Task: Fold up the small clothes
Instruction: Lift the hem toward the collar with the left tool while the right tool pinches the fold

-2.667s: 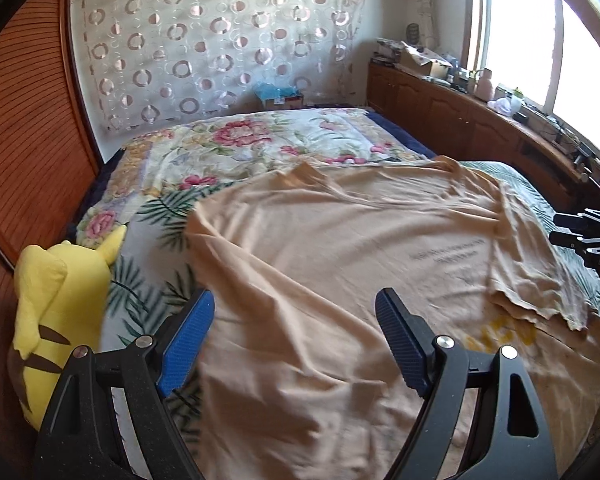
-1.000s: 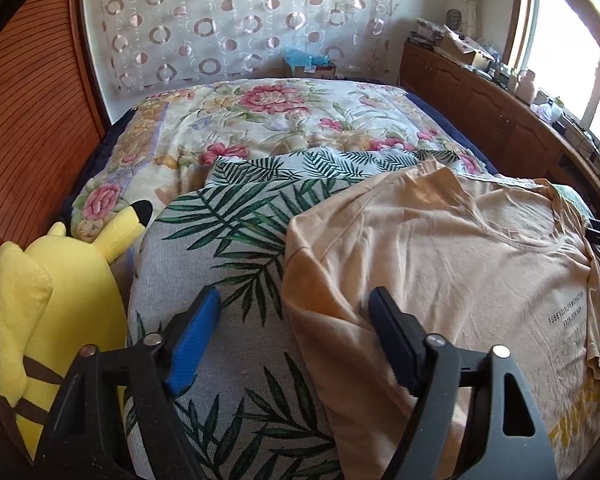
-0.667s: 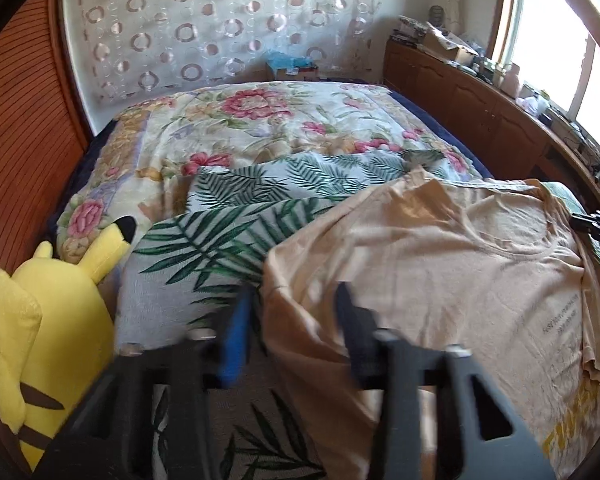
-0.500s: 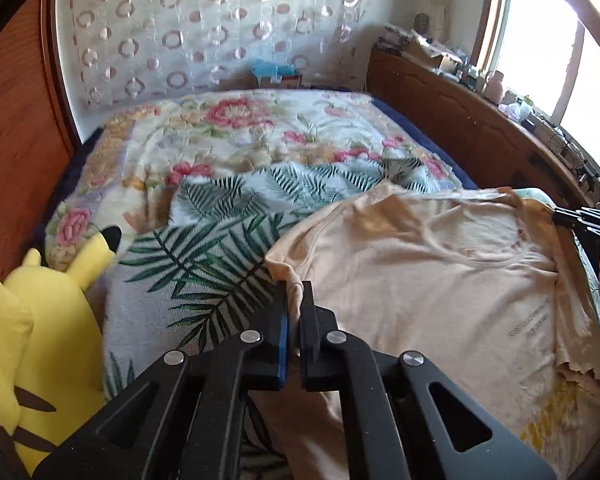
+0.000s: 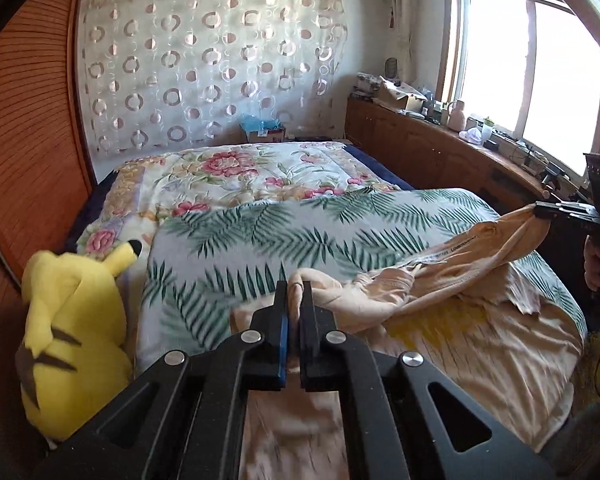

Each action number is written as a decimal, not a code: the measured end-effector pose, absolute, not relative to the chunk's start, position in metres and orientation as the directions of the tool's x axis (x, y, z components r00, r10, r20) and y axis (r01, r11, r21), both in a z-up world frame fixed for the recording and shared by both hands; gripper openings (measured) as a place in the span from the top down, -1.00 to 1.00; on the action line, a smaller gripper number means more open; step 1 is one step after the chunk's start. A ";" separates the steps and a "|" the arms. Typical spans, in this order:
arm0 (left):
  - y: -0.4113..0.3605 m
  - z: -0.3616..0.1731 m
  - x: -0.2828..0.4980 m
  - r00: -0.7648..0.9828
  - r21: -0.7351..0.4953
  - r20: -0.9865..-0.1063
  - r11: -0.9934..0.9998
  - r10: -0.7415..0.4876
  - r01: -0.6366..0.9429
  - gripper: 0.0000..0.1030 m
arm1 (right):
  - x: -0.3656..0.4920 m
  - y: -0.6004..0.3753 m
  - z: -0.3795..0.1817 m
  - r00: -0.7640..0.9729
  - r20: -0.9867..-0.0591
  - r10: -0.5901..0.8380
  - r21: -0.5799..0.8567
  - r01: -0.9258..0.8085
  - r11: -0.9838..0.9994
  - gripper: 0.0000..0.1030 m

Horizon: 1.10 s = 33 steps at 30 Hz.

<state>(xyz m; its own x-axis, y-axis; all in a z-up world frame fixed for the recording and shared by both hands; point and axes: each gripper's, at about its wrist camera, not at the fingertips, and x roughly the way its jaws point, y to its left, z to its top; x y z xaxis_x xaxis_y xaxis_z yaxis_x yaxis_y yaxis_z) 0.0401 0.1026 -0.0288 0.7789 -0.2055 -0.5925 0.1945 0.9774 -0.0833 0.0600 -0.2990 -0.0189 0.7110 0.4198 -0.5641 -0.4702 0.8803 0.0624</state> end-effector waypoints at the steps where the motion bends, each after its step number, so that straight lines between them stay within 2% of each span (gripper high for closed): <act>1: 0.104 -0.031 0.032 0.777 -0.096 -0.593 0.977 -0.210 0.191 0.91 | 0.050 -0.303 -0.023 0.704 -0.571 0.422 0.068 -0.471 0.879 0.86; 7: 0.107 -0.034 -0.019 0.779 -0.109 -0.587 0.975 -0.222 0.195 0.91 | 0.001 -0.320 -0.035 0.668 -0.622 0.409 0.053 -0.485 0.873 0.87; 15: 0.124 -0.027 -0.049 0.771 -0.104 -0.614 0.985 -0.172 0.137 0.91 | -0.034 -0.325 -0.014 0.636 -0.657 0.405 0.052 -0.498 0.866 0.87; 17: 0.132 -0.035 -0.047 0.757 -0.125 -0.630 0.985 -0.173 0.122 0.81 | -0.042 -0.323 -0.022 0.608 -0.684 0.404 0.061 -0.504 0.862 0.87; 19: 0.138 -0.046 -0.041 0.740 -0.138 -0.649 0.984 -0.175 0.111 0.41 | -0.043 -0.323 -0.034 0.598 -0.709 0.373 0.034 -0.500 0.865 0.87; 20: 0.140 -0.048 -0.037 0.735 -0.141 -0.656 0.985 -0.171 0.104 0.31 | -0.040 -0.324 -0.041 0.600 -0.720 0.349 0.019 -0.485 0.874 0.86; 22: 0.142 -0.051 -0.031 0.731 -0.144 -0.661 0.985 -0.170 0.099 0.04 | -0.034 -0.323 -0.045 0.601 -0.728 0.330 0.007 -0.475 0.880 0.76; 23: 0.141 -0.050 -0.029 0.732 -0.135 -0.662 0.986 -0.161 0.095 0.00 | -0.031 -0.322 -0.044 0.610 -0.721 0.329 -0.001 -0.476 0.880 0.68; 25: 0.138 -0.048 -0.020 0.741 -0.118 -0.654 0.988 -0.150 0.097 -0.24 | -0.021 -0.320 -0.038 0.628 -0.703 0.332 -0.007 -0.473 0.881 0.46; 27: 0.135 -0.046 -0.011 0.747 -0.119 -0.645 0.987 -0.162 0.112 -0.36 | -0.012 -0.317 -0.033 0.649 -0.690 0.321 -0.020 -0.460 0.888 0.03; 28: 0.133 -0.047 -0.003 0.746 -0.123 -0.641 0.984 -0.178 0.128 -0.47 | -0.008 -0.315 -0.032 0.660 -0.681 0.315 -0.030 -0.456 0.890 -0.04; 29: 0.131 -0.048 0.004 0.742 -0.122 -0.645 0.983 -0.183 0.136 -0.48 | -0.004 -0.313 -0.035 0.665 -0.680 0.308 -0.038 -0.452 0.891 -0.10; 33: 0.126 -0.054 0.030 0.732 -0.089 -0.663 0.987 -0.157 0.132 -0.48 | 0.032 -0.303 -0.055 0.652 -0.701 0.289 -0.027 -0.429 0.903 -0.12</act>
<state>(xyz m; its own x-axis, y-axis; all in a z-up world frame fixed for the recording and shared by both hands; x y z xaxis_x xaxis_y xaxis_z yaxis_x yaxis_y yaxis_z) 0.0304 0.1261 -0.0544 0.7322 -0.1573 -0.6627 0.1318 0.9873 -0.0887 0.0316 -0.3028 -0.0545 0.6520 0.2887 -0.7011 -0.4289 0.9029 -0.0271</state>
